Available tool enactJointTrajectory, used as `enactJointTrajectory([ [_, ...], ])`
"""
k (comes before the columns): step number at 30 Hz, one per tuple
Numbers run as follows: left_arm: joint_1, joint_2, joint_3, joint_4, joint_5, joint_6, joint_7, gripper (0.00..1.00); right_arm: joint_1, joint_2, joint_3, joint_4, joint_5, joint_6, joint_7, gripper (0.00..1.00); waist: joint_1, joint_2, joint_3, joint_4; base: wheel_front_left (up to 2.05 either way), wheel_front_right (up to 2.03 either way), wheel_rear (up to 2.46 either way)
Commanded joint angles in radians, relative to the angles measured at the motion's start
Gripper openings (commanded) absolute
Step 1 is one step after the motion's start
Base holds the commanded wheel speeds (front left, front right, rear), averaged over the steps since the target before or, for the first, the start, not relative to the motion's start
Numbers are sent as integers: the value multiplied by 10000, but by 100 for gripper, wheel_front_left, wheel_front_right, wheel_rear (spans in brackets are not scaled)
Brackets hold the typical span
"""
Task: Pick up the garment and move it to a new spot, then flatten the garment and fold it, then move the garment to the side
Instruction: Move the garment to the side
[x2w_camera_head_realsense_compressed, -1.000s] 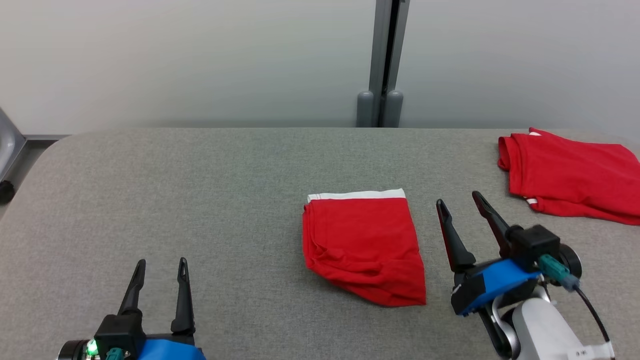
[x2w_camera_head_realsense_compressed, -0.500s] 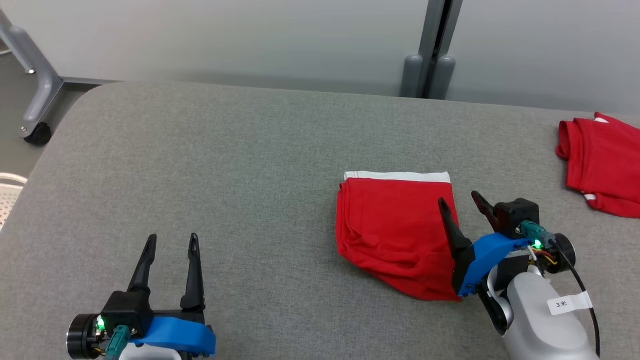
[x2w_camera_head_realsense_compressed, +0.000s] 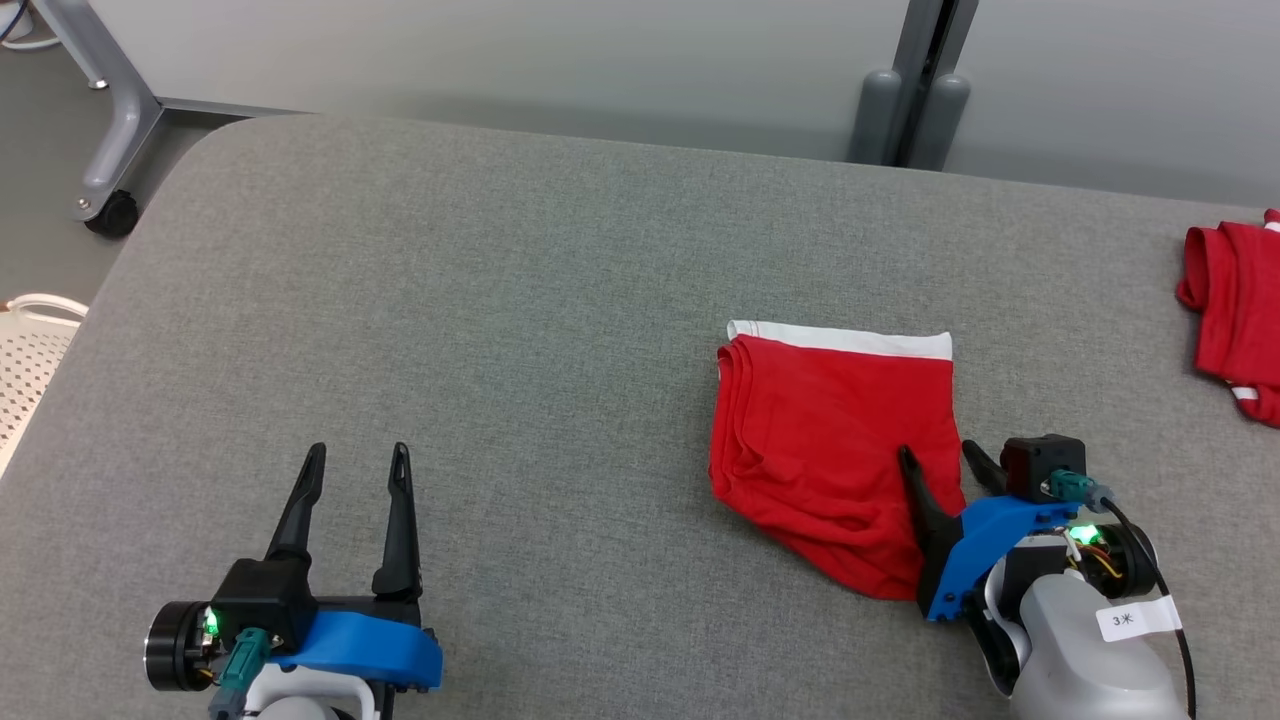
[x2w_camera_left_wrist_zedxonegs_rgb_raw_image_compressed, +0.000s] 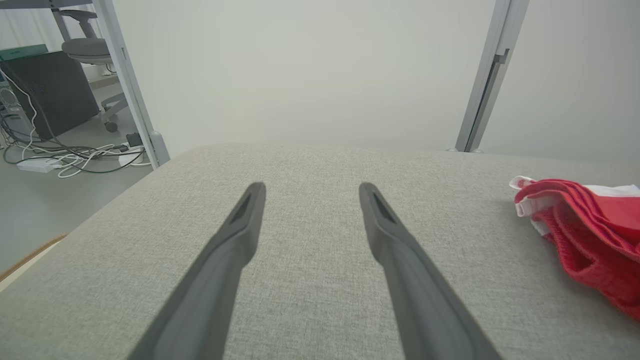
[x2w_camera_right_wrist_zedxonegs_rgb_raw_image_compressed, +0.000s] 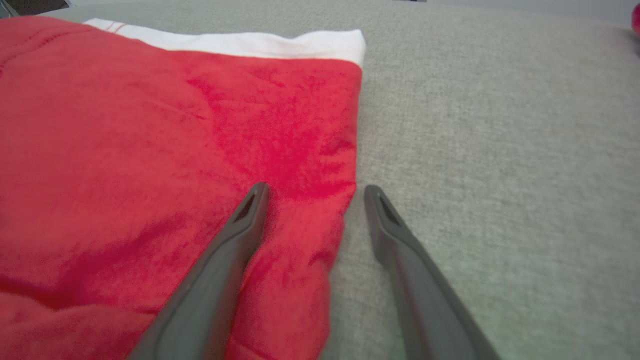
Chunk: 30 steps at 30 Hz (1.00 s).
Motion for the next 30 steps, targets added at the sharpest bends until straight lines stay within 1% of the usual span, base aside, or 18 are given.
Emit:
enactJointTrajectory([
  [1,-169,-10,-28,42,-58,-14,-23,100,-105,24,49,297,89,5,-26,100,-1,-2,39,47,0,0,0],
  [4,-256,-12,-55,90,-53,-34,-23,100,-80,45,316,750,395,5,-44,100,-1,-2,84,101,0,0,0],
  [5,-256,-12,-67,100,-50,-43,-23,100,-58,66,498,822,649,10,-53,71,-1,-2,94,124,0,0,0],
  [7,-265,-14,-90,112,-57,-60,-23,100,-47,102,945,812,1053,17,-117,8,-1,-2,112,146,0,0,0],
  [8,-271,-14,-90,107,-73,-62,-23,100,-49,103,1113,792,1231,17,-138,0,-1,-2,115,143,0,0,0],
  [12,-248,-17,-84,88,-121,-61,-23,100,-262,40,1357,691,1249,5,-238,0,-1,-2,125,109,0,0,0],
  [14,-267,-14,-101,48,-149,-53,-23,100,-546,-122,1480,505,1093,5,-290,0,-1,-2,171,80,0,0,0],
  [15,-334,-15,-119,-15,-183,-24,-23,100,-828,-368,1606,268,919,4,-320,0,-1,-2,251,33,0,0,0],
  [18,-526,-18,-178,-176,-261,-26,-23,100,-1198,-822,1902,-120,591,4,-336,0,-1,-2,455,-51,0,0,0],
  [22,-772,-11,-253,-413,-312,-90,-23,100,-1943,-1595,2314,-582,393,4,-340,0,-1,-2,815,-230,0,0,0],
  [26,-1086,-13,-263,-606,-212,-125,-23,100,-2785,-2427,2948,-885,391,4,-340,0,-1,-2,1386,-586,0,0,0],
  [30,-1379,17,-190,-819,-71,-192,-23,100,-3638,-3308,3623,-1126,594,2,-248,0,-1,-2,2005,-1142,0,0,0],
])
